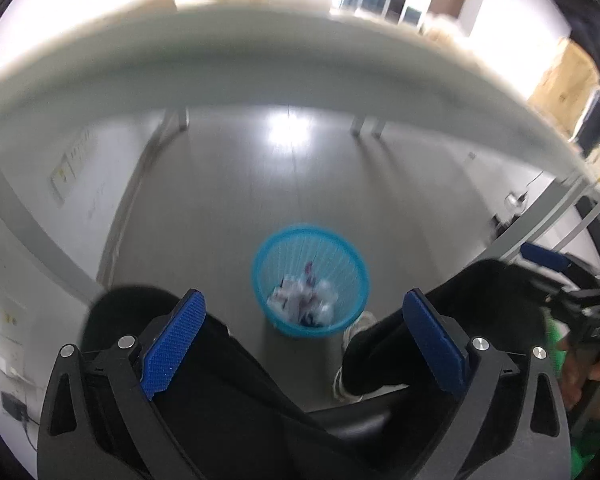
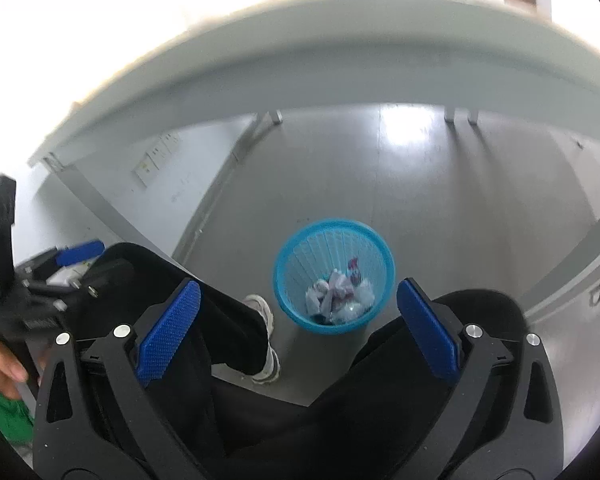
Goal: Collect trash
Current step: 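Raise both open tools back up toward the cup and tissue on the table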
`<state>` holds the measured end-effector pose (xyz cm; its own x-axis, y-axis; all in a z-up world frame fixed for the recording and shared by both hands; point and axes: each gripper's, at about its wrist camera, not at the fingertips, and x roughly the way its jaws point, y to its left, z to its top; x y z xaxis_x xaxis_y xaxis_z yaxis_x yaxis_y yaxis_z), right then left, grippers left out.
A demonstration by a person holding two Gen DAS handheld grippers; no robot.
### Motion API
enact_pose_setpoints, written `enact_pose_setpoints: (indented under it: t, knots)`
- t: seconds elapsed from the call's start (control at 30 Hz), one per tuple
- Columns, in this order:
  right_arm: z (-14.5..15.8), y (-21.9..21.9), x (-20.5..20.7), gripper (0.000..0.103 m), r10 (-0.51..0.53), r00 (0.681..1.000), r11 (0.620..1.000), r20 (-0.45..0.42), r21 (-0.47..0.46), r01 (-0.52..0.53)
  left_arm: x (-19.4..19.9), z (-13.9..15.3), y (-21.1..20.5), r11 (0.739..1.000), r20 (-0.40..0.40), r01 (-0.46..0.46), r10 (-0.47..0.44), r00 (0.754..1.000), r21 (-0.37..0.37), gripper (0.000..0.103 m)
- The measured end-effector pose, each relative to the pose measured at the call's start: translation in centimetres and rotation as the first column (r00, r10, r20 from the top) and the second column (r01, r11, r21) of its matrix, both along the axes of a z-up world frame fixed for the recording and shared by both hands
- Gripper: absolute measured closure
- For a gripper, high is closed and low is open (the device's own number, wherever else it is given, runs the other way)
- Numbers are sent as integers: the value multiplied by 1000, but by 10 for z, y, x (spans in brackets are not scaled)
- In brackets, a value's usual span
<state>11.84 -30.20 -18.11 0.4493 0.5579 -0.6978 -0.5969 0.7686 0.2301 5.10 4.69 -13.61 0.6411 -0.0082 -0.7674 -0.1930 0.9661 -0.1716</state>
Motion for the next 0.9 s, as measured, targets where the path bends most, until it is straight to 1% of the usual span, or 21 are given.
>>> enact_pose_setpoints:
  t: [0.13,0.27,0.33,0.43,0.5,0.63,0.77,0.9]
  knots:
    - [39,-15,-9,9,-6,996,999,85,46,2,-13,46,5,1000,94,26,-25,995,-5,6]
    - [76,-25,-6,9,-15,989,996,147,89,2,-19,82,6,999,173,38,-32,984,-27,6]
    - [93,-27,-1,9,-23,982,996,185,92,6,-17,100,6,999,205,38,-34,978,-16,6]
    - [115,-27,13,9,-38,975,994,220,109,14,-7,123,5,999,244,27,-33,969,26,6]
    - [130,-27,24,9,-49,970,993,236,115,22,3,133,7,999,259,16,-26,965,41,6]
    - [152,-24,44,9,-59,962,993,266,116,29,30,155,15,1000,292,8,-15,956,26,6]
    - [159,-13,77,9,-55,965,995,256,92,32,60,164,25,1000,293,-17,9,956,23,6]
    - [158,-2,108,9,-51,970,997,237,76,34,90,167,38,999,269,-44,41,962,6,6]
